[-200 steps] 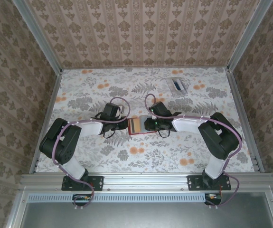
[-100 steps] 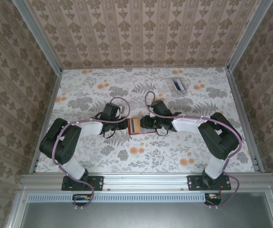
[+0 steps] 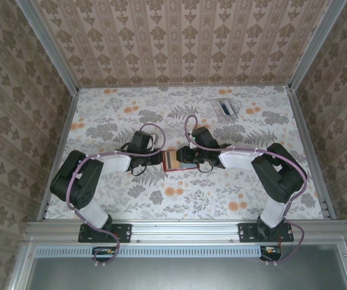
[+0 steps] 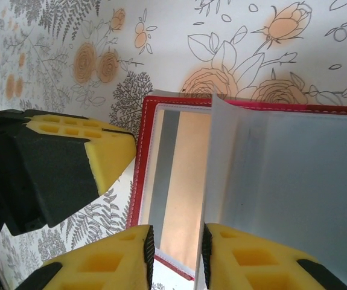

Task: Put the credit cards into the card holder
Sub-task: Flip over the card slot in the card holder.

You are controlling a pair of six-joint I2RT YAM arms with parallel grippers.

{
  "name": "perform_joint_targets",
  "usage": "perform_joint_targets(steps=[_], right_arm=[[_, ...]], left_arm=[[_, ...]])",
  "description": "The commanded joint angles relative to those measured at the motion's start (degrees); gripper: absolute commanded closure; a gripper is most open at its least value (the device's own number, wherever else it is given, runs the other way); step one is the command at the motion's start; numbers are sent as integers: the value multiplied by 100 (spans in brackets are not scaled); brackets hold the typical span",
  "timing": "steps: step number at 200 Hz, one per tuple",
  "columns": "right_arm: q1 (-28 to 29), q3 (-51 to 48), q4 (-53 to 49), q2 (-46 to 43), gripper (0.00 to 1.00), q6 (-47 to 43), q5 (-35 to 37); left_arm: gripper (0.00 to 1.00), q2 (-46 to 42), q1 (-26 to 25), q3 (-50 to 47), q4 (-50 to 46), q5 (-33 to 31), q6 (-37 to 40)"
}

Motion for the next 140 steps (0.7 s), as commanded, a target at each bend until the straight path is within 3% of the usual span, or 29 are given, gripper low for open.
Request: perform_joint_targets(steps=[1,80,116,140], right_arm=[[-10,-74,410,29,70,120,-261],[-81,-50,820,406,86,318,-671],[-108,-138,1012,441,86,368,-712],[-116,-162,1285,491,78,401,-921]], left_arm=[[100,143,42,99,-18,32,46],[100,257,53,130,3,19,47],[100,311,57,166,20,142,45],[100,364,72,216,-7,154,44]])
